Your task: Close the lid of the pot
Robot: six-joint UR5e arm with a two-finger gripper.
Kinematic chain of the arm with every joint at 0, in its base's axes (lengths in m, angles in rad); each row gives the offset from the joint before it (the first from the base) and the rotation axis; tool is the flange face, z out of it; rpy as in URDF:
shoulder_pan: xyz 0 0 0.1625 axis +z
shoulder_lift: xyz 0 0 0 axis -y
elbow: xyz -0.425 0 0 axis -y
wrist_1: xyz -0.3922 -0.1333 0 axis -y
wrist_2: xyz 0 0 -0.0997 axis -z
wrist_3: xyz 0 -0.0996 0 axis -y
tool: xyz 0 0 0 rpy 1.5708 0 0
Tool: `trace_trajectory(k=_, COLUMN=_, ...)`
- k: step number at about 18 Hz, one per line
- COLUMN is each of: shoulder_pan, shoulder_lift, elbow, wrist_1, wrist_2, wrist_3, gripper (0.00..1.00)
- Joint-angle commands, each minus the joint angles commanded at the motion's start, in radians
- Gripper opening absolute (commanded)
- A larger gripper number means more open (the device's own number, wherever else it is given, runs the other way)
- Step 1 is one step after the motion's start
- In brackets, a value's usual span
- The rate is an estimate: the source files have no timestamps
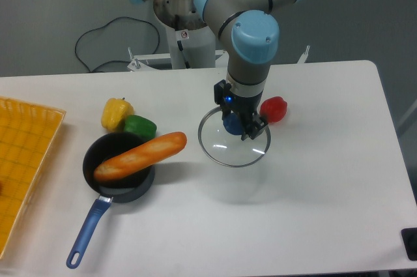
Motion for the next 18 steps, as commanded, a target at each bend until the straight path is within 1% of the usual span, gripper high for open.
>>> trace_trajectory(k=12, shoulder_pan=0.005, shoulder_lift=0.002, elbow=-0.002, wrist_1=-0.002, wrist_2=0.002, wrist_3=-0.002, gripper=0.53)
trace_trajectory(k=14, shoulder_pan=0.006, shoulder_lift=0.009, elbow=-0.002, wrist_1=-0.003, wrist_2=0.002, wrist_3=-0.002, gripper=0.53)
trace_trajectory(k=16, shoulder_pan=0.002, shoulder_lift=0.011, elbow=0.002, wrist_1=-0.028, wrist_2=0.002, wrist_3=-0.002, gripper=0.53)
trace_trajectory(k=18, shoulder_pan=-0.002, shoulder_lift=0.011, elbow=0.002, wrist_1=-0.038, wrist_2=0.005, wrist_3=-0.002, gripper=0.53)
